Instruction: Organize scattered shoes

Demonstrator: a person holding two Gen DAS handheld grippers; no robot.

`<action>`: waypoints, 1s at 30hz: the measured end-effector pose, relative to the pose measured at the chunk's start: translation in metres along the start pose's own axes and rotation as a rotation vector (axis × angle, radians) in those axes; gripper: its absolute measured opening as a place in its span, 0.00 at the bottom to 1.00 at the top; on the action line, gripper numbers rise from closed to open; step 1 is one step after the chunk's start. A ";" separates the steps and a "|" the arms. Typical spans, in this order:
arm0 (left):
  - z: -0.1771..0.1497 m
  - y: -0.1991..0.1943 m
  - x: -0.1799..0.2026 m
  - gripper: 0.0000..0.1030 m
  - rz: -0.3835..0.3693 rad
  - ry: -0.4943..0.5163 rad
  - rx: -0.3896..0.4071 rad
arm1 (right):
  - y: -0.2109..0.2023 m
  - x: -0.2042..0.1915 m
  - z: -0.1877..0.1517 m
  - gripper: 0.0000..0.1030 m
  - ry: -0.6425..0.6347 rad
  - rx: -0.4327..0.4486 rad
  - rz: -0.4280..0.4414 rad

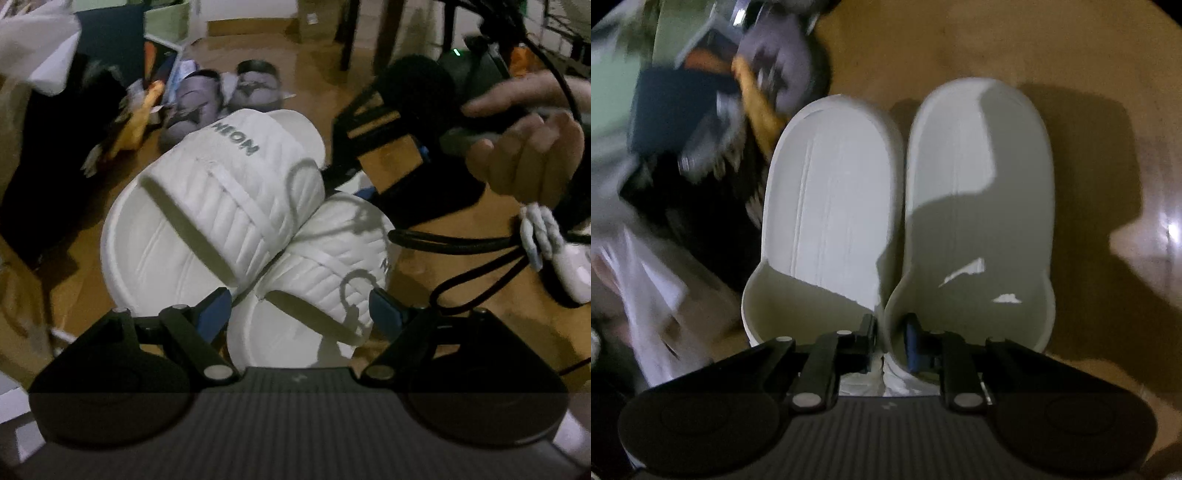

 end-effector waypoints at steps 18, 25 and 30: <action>0.045 0.066 0.121 0.82 -0.153 0.314 -0.133 | -0.159 0.147 -0.061 0.34 0.295 0.547 0.007; 0.044 0.068 0.066 0.87 -0.100 0.091 -0.182 | -0.188 0.169 -0.040 0.61 -0.053 0.539 -0.130; 0.054 0.074 0.024 0.94 -0.085 -0.086 -0.186 | -0.212 0.161 -0.061 0.61 -0.306 0.540 -0.132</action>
Point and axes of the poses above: each gripper's, at about its wrist camera, not at the fingertips, and y roughly the way its jaws point, x to its right, z to its top, the point moved 3 cm from there along y, roughly the way its jaws point, and after that the axes turned 6 degrees about -z, right-handed, at the moved point
